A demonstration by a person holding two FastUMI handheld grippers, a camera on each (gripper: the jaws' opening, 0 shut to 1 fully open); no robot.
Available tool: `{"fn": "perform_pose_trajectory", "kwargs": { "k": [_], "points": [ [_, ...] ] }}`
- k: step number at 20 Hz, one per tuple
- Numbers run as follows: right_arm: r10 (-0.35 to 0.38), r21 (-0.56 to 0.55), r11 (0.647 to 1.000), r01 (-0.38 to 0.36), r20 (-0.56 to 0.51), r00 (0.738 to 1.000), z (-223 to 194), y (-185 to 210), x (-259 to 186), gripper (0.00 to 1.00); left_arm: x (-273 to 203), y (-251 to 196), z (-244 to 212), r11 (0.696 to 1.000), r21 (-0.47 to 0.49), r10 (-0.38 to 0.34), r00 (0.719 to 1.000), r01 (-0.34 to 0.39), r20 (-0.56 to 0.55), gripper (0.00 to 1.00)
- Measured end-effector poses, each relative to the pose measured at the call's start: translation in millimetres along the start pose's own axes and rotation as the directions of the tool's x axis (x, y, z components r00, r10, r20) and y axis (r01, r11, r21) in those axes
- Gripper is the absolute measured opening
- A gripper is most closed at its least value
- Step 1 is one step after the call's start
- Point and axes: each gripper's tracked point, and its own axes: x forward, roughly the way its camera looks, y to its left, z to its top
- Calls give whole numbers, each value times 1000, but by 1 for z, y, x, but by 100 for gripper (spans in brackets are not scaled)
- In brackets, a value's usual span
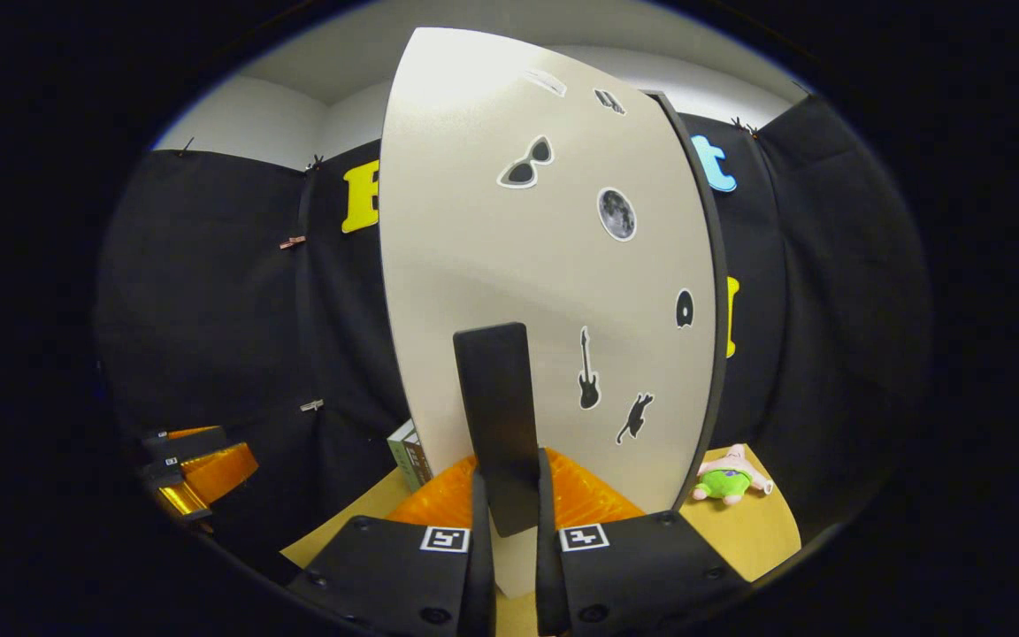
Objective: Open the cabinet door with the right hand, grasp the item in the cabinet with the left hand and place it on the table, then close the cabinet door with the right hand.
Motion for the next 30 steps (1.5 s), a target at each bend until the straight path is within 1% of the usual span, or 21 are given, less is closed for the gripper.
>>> {"fn": "perform_pose_trajectory", "kwargs": {
  "k": [4, 10, 18, 23, 24, 25, 26, 27, 28, 30],
  "points": [
    [-53, -12, 999, 53, 4, 999, 2, -15, -17, 22, 5, -12, 4, 1000, -11, -12, 1000, 12, 6, 94],
    [-161, -55, 985, 161, 14, 987, 4, -40, -30, 22, 16, -24, 7, 1000, -15, -22, 1000, 22, 9, 95],
    [-237, -87, 967, 240, 43, 971, 14, -71, -50, 22, 33, -56, 11, 999, -31, -33, 999, 33, 10, 95],
    [-263, -30, 964, 265, 62, 963, 20, -80, -56, 21, 44, -76, 15, 999, -35, -41, 999, 42, 11, 94],
    [-281, -36, 958, 284, 63, 958, 20, -85, -57, 20, 45, -81, 16, 998, -33, -45, 999, 46, 13, 94],
    [-307, -47, 949, 311, 78, 948, 23, -93, -60, 18, 46, -85, 18, 998, -31, -51, 999, 51, 16, 94],
    [-329, -53, 941, 334, 85, 941, 25, -101, -62, 18, 47, -90, 19, 998, -29, -55, 998, 56, 19, 94],
    [-350, -52, 933, 356, 91, 932, 26, -108, -63, 10, 48, -94, 21, 998, -28, -59, 998, 60, 19, 94],
    [-367, -51, 927, 373, 95, 925, 24, -109, -64, 17, 49, -98, 20, 998, -27, -63, 998, 64, 20, 95],
    [-387, -51, 918, 393, 101, 917, 27, -118, -70, 17, 51, -106, 21, 997, -23, -72, 997, 73, 20, 94]
  ]
}}
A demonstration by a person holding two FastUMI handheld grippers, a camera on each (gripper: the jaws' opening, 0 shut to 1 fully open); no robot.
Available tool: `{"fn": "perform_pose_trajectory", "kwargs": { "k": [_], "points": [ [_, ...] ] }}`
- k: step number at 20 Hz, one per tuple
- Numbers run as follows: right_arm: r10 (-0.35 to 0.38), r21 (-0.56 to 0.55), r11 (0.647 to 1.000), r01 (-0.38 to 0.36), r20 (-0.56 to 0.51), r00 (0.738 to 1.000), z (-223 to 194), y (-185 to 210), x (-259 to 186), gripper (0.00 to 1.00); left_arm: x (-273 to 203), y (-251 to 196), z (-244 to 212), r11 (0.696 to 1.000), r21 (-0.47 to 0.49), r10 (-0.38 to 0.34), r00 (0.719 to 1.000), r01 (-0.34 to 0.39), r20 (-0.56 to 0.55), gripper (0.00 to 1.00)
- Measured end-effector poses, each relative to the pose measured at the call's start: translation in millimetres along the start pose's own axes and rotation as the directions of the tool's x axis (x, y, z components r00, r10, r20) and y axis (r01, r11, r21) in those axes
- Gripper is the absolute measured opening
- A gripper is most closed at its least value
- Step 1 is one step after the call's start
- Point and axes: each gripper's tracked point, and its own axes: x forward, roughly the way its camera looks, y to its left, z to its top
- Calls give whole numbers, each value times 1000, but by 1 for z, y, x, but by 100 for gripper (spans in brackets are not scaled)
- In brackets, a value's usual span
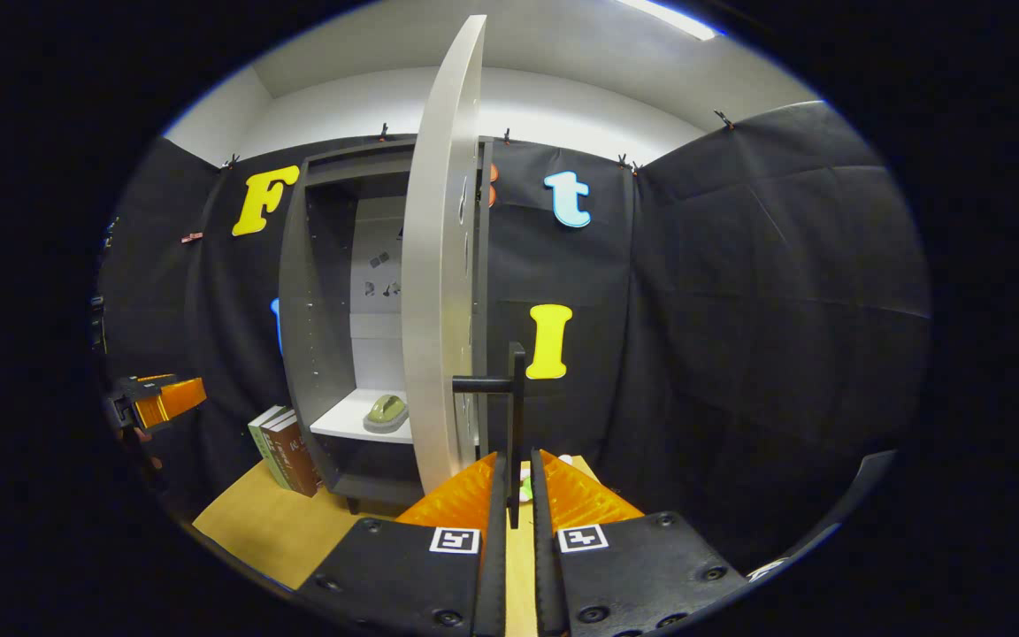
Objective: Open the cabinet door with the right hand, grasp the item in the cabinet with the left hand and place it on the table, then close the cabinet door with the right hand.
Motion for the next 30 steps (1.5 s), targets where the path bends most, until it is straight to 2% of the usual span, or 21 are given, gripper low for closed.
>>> {"fn": "perform_pose_trajectory", "kwargs": {
  "k": [3, 7, 9, 11, 13, 14, 17, 18, 19, 21, 22, 27, 30],
  "points": [
    [38, 17, 999, -38, -6, 999, 0, 6, 0, 18, 7, -13, 3, 1000, 7, -17, 1000, 17, 2, 94],
    [5, -33, 999, -5, 3, 1000, 1, -6, -1, 17, 28, -42, -1, 995, -7, -101, 995, 101, -17, 92],
    [0, -21, 1000, 0, 15, 1000, 5, -16, -1, 30, 44, -53, -3, 991, -35, -127, 991, 125, -36, 92],
    [-5, 8, 1000, 5, 33, 999, 9, -31, -2, 55, 64, -69, -6, 984, -44, -174, 983, 172, -55, 94],
    [-15, 32, 999, 13, 75, 997, 19, -48, -5, 92, 86, -84, -9, 977, -51, -210, 975, 207, -69, 92],
    [-26, 29, 999, 23, 90, 996, 22, -55, -11, 99, 97, -87, -10, 976, -50, -213, 974, 210, -78, 92],
    [14, 25, 1000, -16, 91, 996, 11, -59, -25, 99, 139, -94, -14, 980, -25, -198, 972, 196, -129, 92],
    [24, 32, 999, -27, 79, 997, 6, -64, -23, 95, 153, -98, -17, 980, -17, -198, 969, 198, -147, 92],
    [20, 39, 999, -23, 67, 998, 2, -72, -24, 99, 167, -103, -18, 980, -14, -197, 967, 197, -164, 92],
    [-16, 44, 999, 14, 52, 999, -4, -95, -23, 95, 194, -114, -29, 979, -3, -201, 954, 205, -221, 91],
    [-29, 41, 999, 27, 53, 998, -4, -105, -23, 100, 208, -118, -34, 978, 9, -199, 947, 208, -252, 92],
    [-70, 61, 996, 66, 53, 996, -10, -141, -19, 98, 278, -130, -63, 975, 48, -185, 912, 216, -366, 90],
    [-89, 71, 994, 85, 62, 994, -11, -160, -15, 98, 317, -126, -84, 979, 70, -144, 897, 190, -418, 84]
  ]
}}
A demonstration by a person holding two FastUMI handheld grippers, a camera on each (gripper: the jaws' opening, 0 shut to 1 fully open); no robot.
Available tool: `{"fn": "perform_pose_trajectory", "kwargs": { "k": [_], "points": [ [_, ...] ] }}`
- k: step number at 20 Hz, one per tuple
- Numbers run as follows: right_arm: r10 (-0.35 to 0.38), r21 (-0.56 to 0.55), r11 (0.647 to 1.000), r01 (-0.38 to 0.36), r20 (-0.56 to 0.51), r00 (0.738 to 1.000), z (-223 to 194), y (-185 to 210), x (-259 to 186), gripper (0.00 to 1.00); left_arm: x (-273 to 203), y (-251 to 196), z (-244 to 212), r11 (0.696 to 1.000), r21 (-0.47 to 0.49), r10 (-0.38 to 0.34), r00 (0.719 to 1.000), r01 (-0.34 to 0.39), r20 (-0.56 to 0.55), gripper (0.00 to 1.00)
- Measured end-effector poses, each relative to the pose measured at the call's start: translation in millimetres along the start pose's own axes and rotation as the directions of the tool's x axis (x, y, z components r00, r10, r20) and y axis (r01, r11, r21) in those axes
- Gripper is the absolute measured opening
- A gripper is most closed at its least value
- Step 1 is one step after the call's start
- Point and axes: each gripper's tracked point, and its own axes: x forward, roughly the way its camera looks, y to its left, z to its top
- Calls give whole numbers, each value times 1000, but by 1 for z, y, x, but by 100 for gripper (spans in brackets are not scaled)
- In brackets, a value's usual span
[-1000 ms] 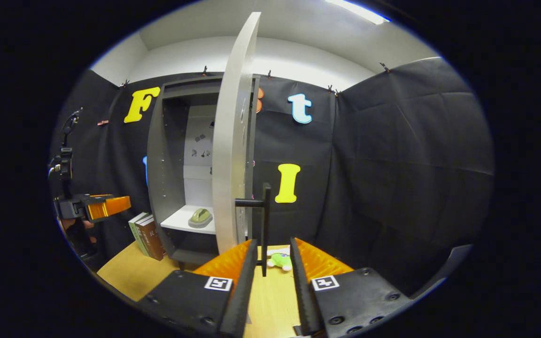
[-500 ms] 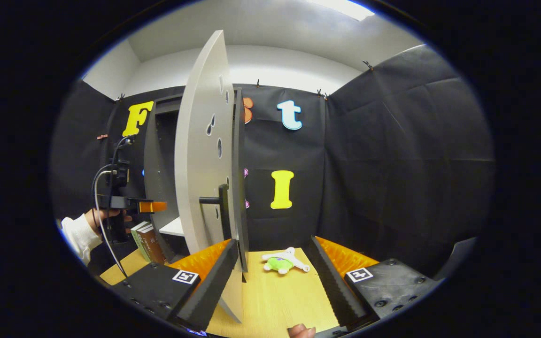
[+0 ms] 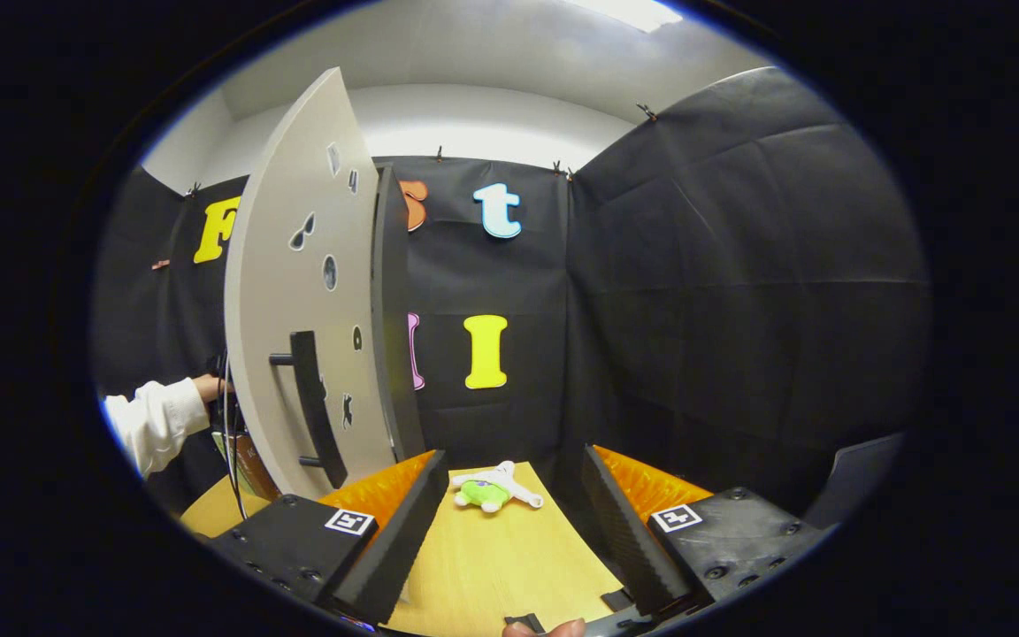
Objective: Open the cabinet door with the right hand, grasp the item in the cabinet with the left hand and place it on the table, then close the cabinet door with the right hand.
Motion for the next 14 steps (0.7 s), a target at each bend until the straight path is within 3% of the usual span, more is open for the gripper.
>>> {"fn": "perform_pose_trajectory", "kwargs": {
  "k": [4, 7, 9, 11, 14],
  "points": [
    [-24, -18, 1000, 24, -7, 1000, -4, -22, 7, 98, 43, 6, -8, 1000, -12, 20, 999, -21, -46, 69],
    [-32, -23, 999, 32, -21, 999, -10, -31, 11, 98, 67, 5, -17, 1000, -10, 24, 996, -24, -84, 65],
    [-32, -25, 999, 32, -26, 999, -11, -32, 13, 98, 79, 5, -27, 1000, -15, 25, 993, -27, -115, 56],
    [-36, -26, 999, 36, -23, 999, -11, -32, 13, 98, 83, 8, -27, 999, -30, 33, 994, -36, -108, 34],
    [-31, -34, 999, 31, -15, 999, -10, -31, 14, 98, 80, 10, -25, 998, -43, 33, 995, -37, -95, 25]
  ]
}}
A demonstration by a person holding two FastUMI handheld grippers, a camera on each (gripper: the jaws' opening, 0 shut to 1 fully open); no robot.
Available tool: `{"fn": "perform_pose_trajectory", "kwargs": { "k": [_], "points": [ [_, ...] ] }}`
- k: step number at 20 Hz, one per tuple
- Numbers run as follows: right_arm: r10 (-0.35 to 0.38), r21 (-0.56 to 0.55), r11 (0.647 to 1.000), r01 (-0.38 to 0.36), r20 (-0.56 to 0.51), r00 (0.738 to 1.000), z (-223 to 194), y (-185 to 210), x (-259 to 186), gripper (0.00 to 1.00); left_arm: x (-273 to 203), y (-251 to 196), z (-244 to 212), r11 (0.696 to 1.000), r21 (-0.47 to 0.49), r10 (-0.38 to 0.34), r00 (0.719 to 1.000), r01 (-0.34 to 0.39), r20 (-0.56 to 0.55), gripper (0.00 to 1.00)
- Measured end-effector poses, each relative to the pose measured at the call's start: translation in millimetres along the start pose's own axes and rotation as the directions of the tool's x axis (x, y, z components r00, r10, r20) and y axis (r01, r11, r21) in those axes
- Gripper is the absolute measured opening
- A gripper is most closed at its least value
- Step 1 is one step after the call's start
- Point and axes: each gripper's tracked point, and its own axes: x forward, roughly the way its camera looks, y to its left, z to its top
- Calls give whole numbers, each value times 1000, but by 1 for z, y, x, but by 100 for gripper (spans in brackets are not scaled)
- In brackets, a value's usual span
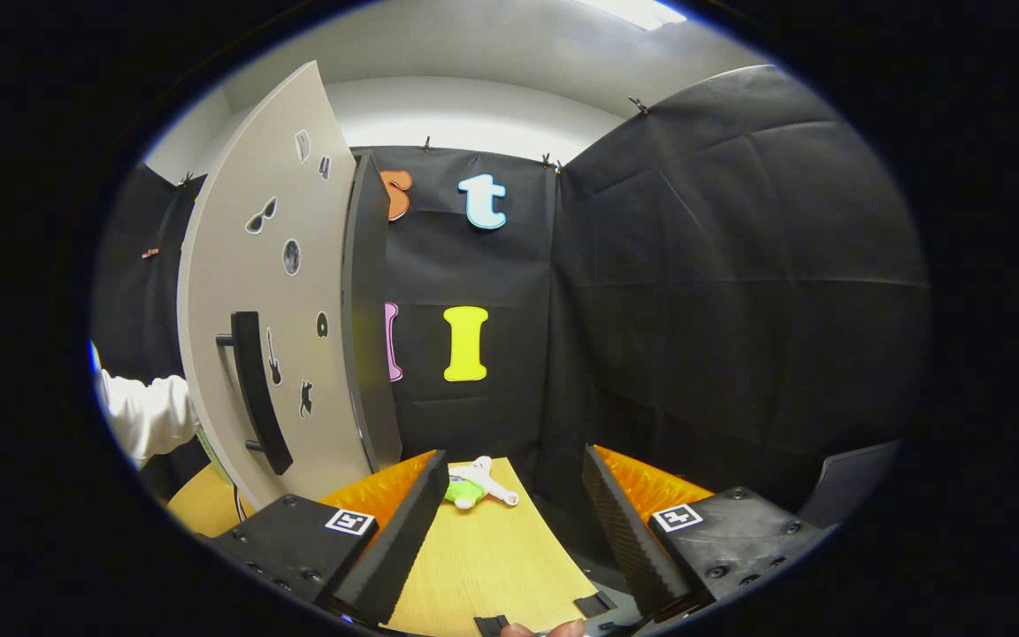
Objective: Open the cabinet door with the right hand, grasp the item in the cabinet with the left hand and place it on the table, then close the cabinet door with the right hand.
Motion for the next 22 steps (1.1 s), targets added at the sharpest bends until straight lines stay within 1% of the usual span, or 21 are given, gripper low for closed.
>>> {"fn": "perform_pose_trajectory", "kwargs": {
  "k": [3, 4, 5, 8, 10, 13, 15, 16, 17, 18, 20, 22],
  "points": [
    [10, -4, 1000, -10, 7, 1000, 5, 4, -3, 98, -15, 1, 2, 1000, -14, -6, 1000, 6, 24, 22],
    [17, -3, 1000, -17, 6, 1000, 6, 7, -4, 95, -23, 1, 3, 1000, -11, -9, 999, 10, 37, 22],
    [24, -1, 1000, -24, 5, 1000, 8, 10, -5, 98, -31, 1, 4, 1000, -15, -10, 999, 10, 48, 23],
    [41, -8, 999, -41, 3, 999, 8, 28, -6, 98, -58, -3, 3, 999, -25, -27, 997, 29, 76, 22],
    [52, -7, 999, -52, 0, 999, 8, 38, -7, 98, -80, -1, 1, 1000, -6, -27, 995, 27, 97, 22],
    [65, -5, 998, -65, -2, 998, 9, 50, -9, 98, -112, 4, -10, 1000, -14, -22, 992, 24, 127, 20],
    [74, -7, 997, -74, -6, 997, 10, 58, -9, 98, -134, 6, -26, 999, -38, -32, 990, 38, 139, 22],
    [80, -9, 997, -80, -8, 997, 11, 63, -9, 98, -144, 7, -34, 998, -51, -39, 989, 47, 144, 20],
    [81, -15, 997, -81, -8, 997, 11, 65, -9, 98, -154, 7, -44, 997, -60, -46, 988, 56, 150, 22],
    [86, -21, 996, -86, -7, 996, 12, 70, -9, 98, -162, 8, -55, 996, -62, -47, 987, 57, 153, 20],
    [96, -31, 995, -96, -2, 995, 14, 80, -9, 98, -178, 8, -83, 997, -55, -49, 988, 58, 148, 21],
    [107, -33, 994, -107, -2, 994, 14, 89, -10, 98, -185, 6, -118, 995, -67, -62, 990, 71, 128, 20]
  ]
}}
